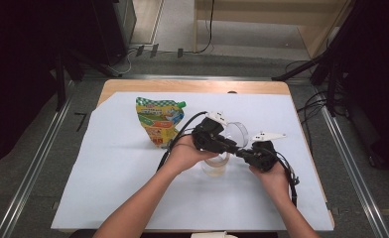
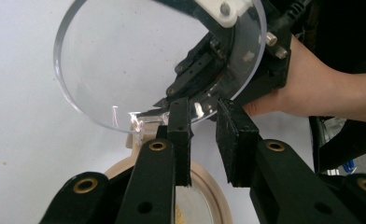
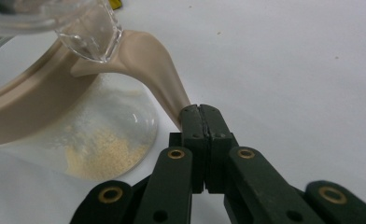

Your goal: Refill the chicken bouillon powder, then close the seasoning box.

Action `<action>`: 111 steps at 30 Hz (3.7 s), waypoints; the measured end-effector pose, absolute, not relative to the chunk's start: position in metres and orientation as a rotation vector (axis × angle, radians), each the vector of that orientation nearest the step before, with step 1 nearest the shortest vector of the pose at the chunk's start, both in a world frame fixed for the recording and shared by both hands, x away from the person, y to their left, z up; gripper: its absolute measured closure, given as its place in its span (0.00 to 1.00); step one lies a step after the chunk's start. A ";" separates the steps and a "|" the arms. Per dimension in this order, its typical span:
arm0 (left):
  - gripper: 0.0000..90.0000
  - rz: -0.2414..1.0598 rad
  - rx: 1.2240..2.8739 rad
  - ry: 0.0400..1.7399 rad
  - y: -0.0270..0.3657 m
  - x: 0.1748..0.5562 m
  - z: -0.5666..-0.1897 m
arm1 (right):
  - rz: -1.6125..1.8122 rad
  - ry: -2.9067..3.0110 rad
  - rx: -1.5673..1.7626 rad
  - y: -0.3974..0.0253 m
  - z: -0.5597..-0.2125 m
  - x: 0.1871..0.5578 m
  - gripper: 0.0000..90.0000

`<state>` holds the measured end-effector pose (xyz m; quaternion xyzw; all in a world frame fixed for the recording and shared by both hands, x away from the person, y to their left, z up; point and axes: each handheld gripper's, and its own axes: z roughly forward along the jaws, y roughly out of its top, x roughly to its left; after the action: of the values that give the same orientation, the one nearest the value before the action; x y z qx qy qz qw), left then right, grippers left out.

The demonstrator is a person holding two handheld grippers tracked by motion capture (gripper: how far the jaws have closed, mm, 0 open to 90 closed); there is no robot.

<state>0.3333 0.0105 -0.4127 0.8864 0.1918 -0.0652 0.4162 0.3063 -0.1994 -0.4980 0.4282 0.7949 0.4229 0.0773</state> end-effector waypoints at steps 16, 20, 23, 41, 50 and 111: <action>0.60 -0.185 2.206 0.531 0.047 0.332 -0.402 | 1.308 2.380 1.257 -0.209 -0.484 0.276 0.84; 0.56 -0.191 2.194 0.526 0.059 0.330 -0.398 | 1.337 2.397 1.242 -0.207 -0.482 0.265 0.77; 0.56 -0.201 2.175 0.531 0.068 0.328 -0.395 | 1.363 2.424 1.218 -0.204 -0.484 0.256 0.70; 0.49 -0.165 2.138 0.624 0.114 0.327 -0.392 | 1.402 2.529 1.071 -0.178 -0.484 0.238 0.56; 0.49 -0.130 2.134 0.664 0.143 0.325 -0.391 | 1.408 2.582 1.011 -0.164 -0.486 0.240 0.57; 0.43 0.106 2.072 0.910 0.257 0.358 -0.404 | 1.431 2.752 0.767 -0.118 -0.490 0.220 0.56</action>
<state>0.3580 0.2571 -0.4044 0.8282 0.3638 0.0424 0.4242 0.2197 -0.1176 -0.4898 0.2401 0.8610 0.4475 -0.0269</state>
